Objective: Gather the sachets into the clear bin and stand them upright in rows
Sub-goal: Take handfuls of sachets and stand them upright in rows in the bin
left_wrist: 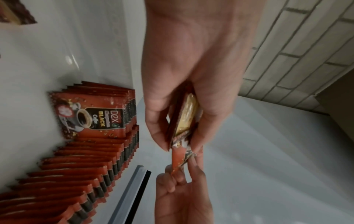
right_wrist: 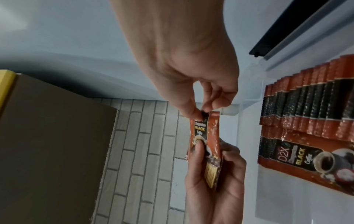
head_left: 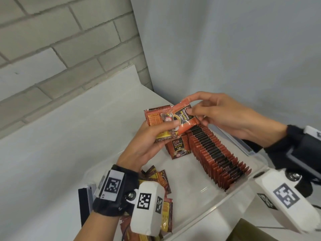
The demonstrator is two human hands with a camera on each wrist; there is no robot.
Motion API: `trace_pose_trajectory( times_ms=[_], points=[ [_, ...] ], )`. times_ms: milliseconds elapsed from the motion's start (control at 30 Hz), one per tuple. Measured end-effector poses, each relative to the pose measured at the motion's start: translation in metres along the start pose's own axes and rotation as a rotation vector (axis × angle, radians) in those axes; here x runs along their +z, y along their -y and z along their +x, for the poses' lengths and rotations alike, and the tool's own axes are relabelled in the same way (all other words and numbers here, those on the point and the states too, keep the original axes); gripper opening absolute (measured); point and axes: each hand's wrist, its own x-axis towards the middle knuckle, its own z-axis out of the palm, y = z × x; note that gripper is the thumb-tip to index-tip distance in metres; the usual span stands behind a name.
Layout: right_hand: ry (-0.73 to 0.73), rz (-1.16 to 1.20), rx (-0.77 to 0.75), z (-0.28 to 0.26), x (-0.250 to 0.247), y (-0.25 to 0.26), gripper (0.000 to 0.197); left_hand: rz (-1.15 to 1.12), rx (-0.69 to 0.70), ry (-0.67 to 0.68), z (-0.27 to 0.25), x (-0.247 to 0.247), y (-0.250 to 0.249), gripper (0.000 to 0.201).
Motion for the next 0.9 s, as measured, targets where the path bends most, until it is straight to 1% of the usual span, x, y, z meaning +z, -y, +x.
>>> trace_pose_trajectory(
  times_ms=[67, 167, 300, 367, 433, 533, 600, 667, 733, 767, 900],
  points=[
    [0.018, 0.008, 0.014, 0.001, 0.0, 0.0, 0.019, -0.028, 0.019, -0.002, 0.001, -0.001, 0.0, 0.048],
    [0.082, 0.045, 0.062, 0.001, -0.003, -0.004, 0.027, -0.065, 0.05, -0.012, 0.002, -0.003, -0.001, 0.048],
    [0.093, 0.154, 0.063, 0.001, -0.008, -0.009, 0.02, -0.14, 0.06, -0.015, 0.004, -0.004, -0.001, 0.045],
    [0.091, 0.161, 0.053, 0.002, -0.012, -0.009, 0.023, -0.205, 0.051, -0.012, 0.004, -0.004, -0.002, 0.037],
    [0.108, 0.107, 0.05, 0.002, -0.016, -0.009, 0.025, -0.269, 0.06, -0.052, 0.005, -0.006, -0.003, 0.026],
    [0.173, -0.126, 0.043, 0.001, -0.018, -0.009, 0.014, -0.348, 0.081, -0.177, 0.009, -0.012, -0.004, 0.019],
    [0.204, -0.326, 0.016, 0.002, -0.015, -0.009, 0.007, -0.382, 0.075, -0.213, 0.011, -0.014, -0.004, 0.019],
    [0.206, -0.545, -0.038, 0.006, -0.009, -0.008, 0.005, -0.4, 0.064, -0.222, 0.011, -0.014, -0.003, 0.021],
    [0.219, -0.739, -0.099, 0.011, 0.001, -0.009, 0.008, -0.4, 0.058, -0.22, 0.01, -0.013, -0.003, 0.021],
    [0.233, -0.816, -0.123, 0.013, 0.007, -0.01, 0.009, -0.4, 0.057, -0.218, 0.01, -0.013, -0.003, 0.02],
    [0.278, -1.076, -0.227, 0.016, 0.025, -0.015, 0.002, -0.405, 0.048, -0.215, 0.01, -0.011, -0.004, 0.016]
  ],
)
